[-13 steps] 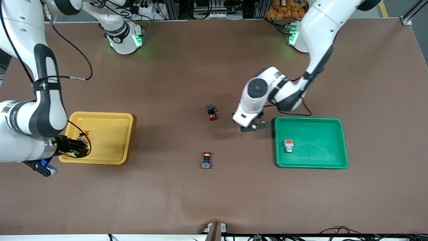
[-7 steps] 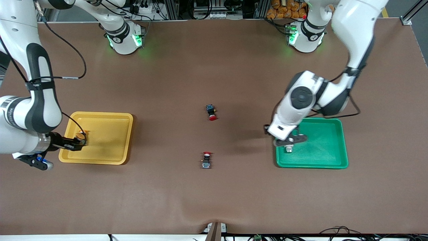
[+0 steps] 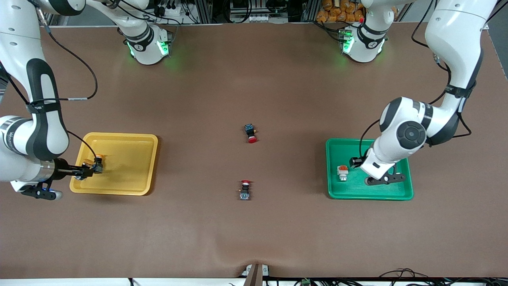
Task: Place green and yellow buttons in trays
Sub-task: 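Release the blue button in the yellow tray while the left gripper lifts, then release the pale-green button in the green tray while the right gripper retracts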
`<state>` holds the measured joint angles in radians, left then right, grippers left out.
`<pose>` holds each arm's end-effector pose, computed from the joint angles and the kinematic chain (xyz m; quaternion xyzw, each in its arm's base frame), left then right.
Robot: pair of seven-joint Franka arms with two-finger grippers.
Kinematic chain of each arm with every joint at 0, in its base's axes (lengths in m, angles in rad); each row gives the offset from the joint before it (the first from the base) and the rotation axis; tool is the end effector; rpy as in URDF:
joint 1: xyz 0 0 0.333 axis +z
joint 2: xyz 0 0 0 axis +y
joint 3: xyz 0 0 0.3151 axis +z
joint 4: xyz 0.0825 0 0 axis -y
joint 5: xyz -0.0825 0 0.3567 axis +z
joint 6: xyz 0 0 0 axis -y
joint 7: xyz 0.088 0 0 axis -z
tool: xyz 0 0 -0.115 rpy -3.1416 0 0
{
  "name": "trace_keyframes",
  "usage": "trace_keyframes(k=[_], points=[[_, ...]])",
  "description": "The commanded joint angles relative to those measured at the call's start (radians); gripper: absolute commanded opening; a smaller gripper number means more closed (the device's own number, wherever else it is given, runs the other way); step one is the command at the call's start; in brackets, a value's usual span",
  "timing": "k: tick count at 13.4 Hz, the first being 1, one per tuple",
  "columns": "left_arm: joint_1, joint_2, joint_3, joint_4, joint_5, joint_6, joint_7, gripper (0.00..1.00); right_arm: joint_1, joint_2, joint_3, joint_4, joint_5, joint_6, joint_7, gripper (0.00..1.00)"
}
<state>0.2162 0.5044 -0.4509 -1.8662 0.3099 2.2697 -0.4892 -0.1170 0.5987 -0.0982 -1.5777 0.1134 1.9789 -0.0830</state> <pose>0.6014 -0.1153 0.2741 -0.9987 -0.0469 0.0131 0.0152 0.6384 -0.1229 0.2830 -0.9912 0.0873 0.0925 0.0354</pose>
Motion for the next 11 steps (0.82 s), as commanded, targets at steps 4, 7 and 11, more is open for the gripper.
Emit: trace_keyframes(k=[4,7,11], points=[[0.087,0.106,-0.005,-0.004,0.101,0.109,0.067,0.27,0.053,-0.014,0.015,-0.024,0.032,-0.026,-0.017,1.0],[0.104,0.12,-0.005,-0.004,0.133,0.119,0.067,0.45,0.056,-0.031,0.014,-0.022,0.032,-0.07,-0.02,1.0],[0.1,0.12,-0.006,0.005,0.132,0.119,0.067,1.0,0.048,-0.135,0.012,-0.018,0.031,-0.136,-0.044,1.0]])
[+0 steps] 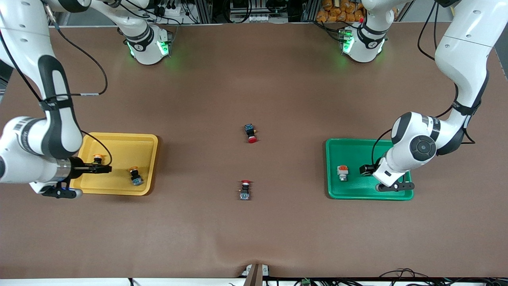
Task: Place green and yellow buttons in trays
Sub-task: 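Release the pale-green button in the green tray while the right gripper retracts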
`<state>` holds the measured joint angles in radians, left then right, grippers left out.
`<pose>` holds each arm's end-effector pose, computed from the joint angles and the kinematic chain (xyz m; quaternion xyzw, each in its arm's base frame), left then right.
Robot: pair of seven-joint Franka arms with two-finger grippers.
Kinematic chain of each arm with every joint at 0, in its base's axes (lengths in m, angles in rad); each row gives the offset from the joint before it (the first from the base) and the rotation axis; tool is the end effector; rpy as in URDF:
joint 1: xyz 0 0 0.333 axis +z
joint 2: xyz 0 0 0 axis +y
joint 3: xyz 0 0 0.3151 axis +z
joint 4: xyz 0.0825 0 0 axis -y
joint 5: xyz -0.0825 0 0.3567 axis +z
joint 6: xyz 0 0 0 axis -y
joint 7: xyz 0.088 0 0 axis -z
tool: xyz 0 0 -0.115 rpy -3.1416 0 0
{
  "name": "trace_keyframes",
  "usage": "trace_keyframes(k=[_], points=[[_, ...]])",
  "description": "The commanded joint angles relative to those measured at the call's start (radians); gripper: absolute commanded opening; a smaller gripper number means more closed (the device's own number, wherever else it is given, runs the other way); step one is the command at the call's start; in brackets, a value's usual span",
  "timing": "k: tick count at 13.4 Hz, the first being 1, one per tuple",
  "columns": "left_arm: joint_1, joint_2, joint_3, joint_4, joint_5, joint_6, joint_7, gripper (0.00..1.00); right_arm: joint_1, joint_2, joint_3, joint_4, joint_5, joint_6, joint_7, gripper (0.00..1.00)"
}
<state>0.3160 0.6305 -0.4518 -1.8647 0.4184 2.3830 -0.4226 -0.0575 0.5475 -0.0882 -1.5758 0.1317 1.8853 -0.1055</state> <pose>0.6130 -0.0608 0.2133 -0.9996 -0.0240 0.0076 0.0122 0.6359 -0.0751 0.3109 -0.9915 0.0438 0.1117 0.0506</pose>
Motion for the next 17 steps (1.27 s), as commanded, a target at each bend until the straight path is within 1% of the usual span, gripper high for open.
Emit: trace_keyframes(k=[1,3,6,8,11,13,15,16,17], points=[[-0.003,-0.003,-0.005,0.012,0.023,0.005,0.001,1.0,-0.01,-0.116,0.001,-0.019,0.008,-0.072,-0.023,1.0],[-0.011,-0.005,-0.005,0.022,0.023,0.004,-0.002,1.0,-0.002,-0.188,0.001,-0.019,-0.001,-0.127,-0.023,1.0],[-0.012,-0.017,-0.01,0.067,0.023,-0.002,0.001,1.0,0.018,-0.291,0.005,-0.023,-0.072,-0.189,-0.022,1.0],[-0.012,-0.022,-0.013,0.093,0.025,-0.004,0.011,1.0,0.021,-0.365,0.007,-0.02,-0.076,-0.254,-0.022,1.0],[-0.009,-0.048,-0.015,0.122,0.025,-0.011,0.073,1.0,-0.002,-0.464,0.03,-0.023,-0.078,-0.359,-0.017,1.0],[-0.009,-0.075,-0.015,0.127,0.025,-0.019,0.088,1.0,-0.002,-0.506,0.03,-0.026,-0.078,-0.402,-0.007,1.0],[-0.02,-0.112,-0.015,0.125,0.023,-0.028,0.097,1.0,-0.002,-0.521,0.031,-0.032,-0.078,-0.413,0.021,1.0],[-0.028,-0.129,-0.013,0.125,0.023,-0.042,0.097,1.0,-0.002,-0.529,0.037,-0.032,-0.078,-0.417,0.076,1.0],[-0.031,-0.152,-0.015,0.125,0.017,-0.076,0.097,1.0,-0.002,-0.54,0.057,-0.032,-0.078,-0.422,0.117,1.0]])
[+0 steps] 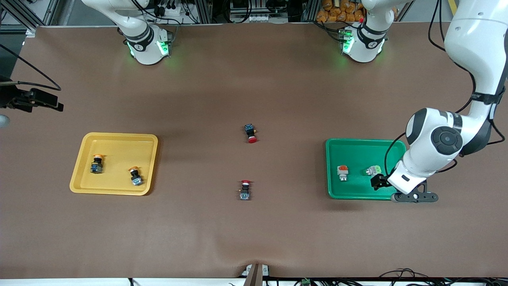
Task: Place green and yellow buttons in trays
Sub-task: 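Release the pale-green button in the green tray while the right gripper retracts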
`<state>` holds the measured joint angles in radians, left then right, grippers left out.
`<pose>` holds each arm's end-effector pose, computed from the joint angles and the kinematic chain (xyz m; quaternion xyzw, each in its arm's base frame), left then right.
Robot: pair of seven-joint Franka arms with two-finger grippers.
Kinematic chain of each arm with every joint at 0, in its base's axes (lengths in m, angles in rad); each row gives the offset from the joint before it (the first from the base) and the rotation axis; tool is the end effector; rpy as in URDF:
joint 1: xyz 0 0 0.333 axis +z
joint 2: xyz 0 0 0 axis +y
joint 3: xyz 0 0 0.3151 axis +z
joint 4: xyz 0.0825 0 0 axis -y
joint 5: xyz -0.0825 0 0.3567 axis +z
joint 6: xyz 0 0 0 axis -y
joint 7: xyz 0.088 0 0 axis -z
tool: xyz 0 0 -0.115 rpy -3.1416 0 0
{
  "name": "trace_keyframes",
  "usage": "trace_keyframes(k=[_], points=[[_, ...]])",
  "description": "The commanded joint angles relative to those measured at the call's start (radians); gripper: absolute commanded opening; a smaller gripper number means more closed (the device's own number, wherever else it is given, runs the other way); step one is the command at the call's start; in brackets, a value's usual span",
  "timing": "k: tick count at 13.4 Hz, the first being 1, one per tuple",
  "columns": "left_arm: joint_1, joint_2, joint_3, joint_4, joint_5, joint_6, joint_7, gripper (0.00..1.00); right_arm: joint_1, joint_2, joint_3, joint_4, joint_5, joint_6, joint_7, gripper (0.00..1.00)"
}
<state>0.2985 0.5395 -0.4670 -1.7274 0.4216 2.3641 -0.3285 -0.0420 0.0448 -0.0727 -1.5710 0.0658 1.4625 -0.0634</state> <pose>0.6568 -0.0676 0.3214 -0.9951 0.0203 -0.0940 0.0227 0.5235 -0.0513 0.5837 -0.9963 0.0246 0.0734 0.0379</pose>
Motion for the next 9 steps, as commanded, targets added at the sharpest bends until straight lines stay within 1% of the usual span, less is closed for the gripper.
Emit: trace_keyframes(k=[1,4,5,6,8,9], points=[[-0.027,-0.088,0.002,-0.012,0.011,-0.086,0.003,1.0,-0.016,-0.039,0.045,-0.035,-0.012,0.001,0.08,1.0],[-0.093,-0.173,0.014,0.002,-0.003,-0.193,0.002,1.0,-0.015,-0.029,0.045,-0.035,-0.012,0.01,0.073,1.0],[-0.148,-0.208,0.06,0.014,-0.029,-0.245,0.002,1.0,-0.018,-0.029,0.045,-0.031,-0.014,0.01,0.07,1.0],[-0.207,-0.243,0.111,0.025,-0.079,-0.303,0.003,1.0,-0.018,-0.028,0.044,-0.027,-0.014,0.012,0.067,1.0],[-0.271,-0.314,0.158,0.037,-0.157,-0.388,0.005,1.0,-0.018,-0.032,0.044,-0.029,-0.014,0.001,0.065,1.0],[-0.283,-0.352,0.165,0.037,-0.179,-0.42,0.005,1.0,-0.018,-0.037,0.042,-0.023,-0.014,-0.008,0.065,1.0]])
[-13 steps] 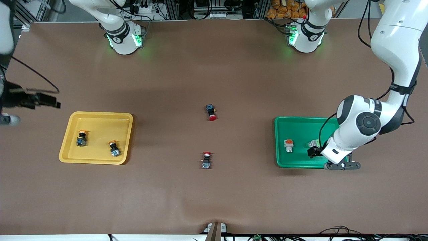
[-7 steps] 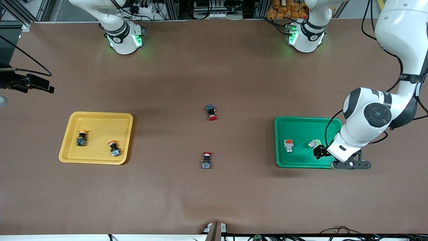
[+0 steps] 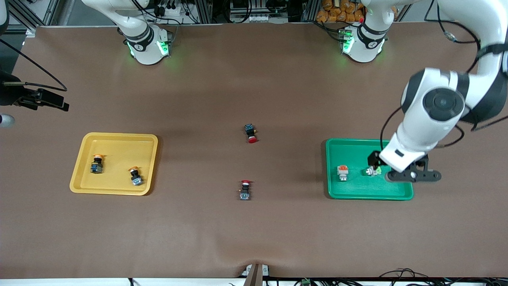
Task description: Place green and yellow buttons in trays
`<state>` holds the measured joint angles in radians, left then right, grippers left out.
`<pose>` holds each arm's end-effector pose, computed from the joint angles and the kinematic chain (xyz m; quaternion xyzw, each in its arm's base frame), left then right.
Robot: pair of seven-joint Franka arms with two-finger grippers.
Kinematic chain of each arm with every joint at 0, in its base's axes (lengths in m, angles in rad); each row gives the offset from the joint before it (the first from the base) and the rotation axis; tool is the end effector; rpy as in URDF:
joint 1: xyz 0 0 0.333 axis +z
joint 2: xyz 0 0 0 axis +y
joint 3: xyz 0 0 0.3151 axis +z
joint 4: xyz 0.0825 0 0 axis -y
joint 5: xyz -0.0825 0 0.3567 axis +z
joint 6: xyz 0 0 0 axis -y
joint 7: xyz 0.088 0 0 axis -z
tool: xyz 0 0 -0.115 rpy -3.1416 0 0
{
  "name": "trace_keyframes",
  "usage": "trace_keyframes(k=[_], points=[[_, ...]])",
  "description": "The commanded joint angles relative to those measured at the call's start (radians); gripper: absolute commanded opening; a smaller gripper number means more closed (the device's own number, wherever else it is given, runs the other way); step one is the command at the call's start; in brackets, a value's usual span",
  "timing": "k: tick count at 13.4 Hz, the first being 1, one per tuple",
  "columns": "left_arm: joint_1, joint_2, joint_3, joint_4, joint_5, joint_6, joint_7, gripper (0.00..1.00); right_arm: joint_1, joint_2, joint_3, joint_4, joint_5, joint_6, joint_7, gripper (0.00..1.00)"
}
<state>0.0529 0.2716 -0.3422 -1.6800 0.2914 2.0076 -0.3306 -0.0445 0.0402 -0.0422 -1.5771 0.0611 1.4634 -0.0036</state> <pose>0.6040 -0.1403 0.4582 -0.9949 0.0287 -0.0626 0.0736 0.5233 -0.0375 0.5835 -0.9958 0.0405 0.0754 0.0331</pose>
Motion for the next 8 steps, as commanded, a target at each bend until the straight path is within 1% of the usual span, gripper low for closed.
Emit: trace_keyframes(k=[1,2,4,7,8], points=[[-0.045,-0.122,0.042,-0.009,-0.085,-0.097,0.007,1.0,-0.015,-0.031,0.012,-0.006,-0.009,-0.009,0.005,1.0],[-0.05,-0.159,0.046,-0.01,-0.121,-0.124,0.007,1.0,-0.015,-0.028,0.012,-0.001,-0.009,-0.008,0.005,1.0],[-0.096,-0.228,0.104,-0.01,-0.165,-0.179,0.007,1.0,-0.015,-0.025,0.012,-0.001,-0.009,-0.009,0.007,1.0],[-0.096,-0.297,0.123,-0.01,-0.187,-0.254,0.05,1.0,-0.015,-0.023,0.011,-0.001,-0.007,-0.005,0.007,1.0],[-0.093,-0.314,0.144,-0.01,-0.193,-0.266,0.074,1.0,-0.015,-0.023,0.01,-0.001,-0.007,-0.006,0.007,1.0]])
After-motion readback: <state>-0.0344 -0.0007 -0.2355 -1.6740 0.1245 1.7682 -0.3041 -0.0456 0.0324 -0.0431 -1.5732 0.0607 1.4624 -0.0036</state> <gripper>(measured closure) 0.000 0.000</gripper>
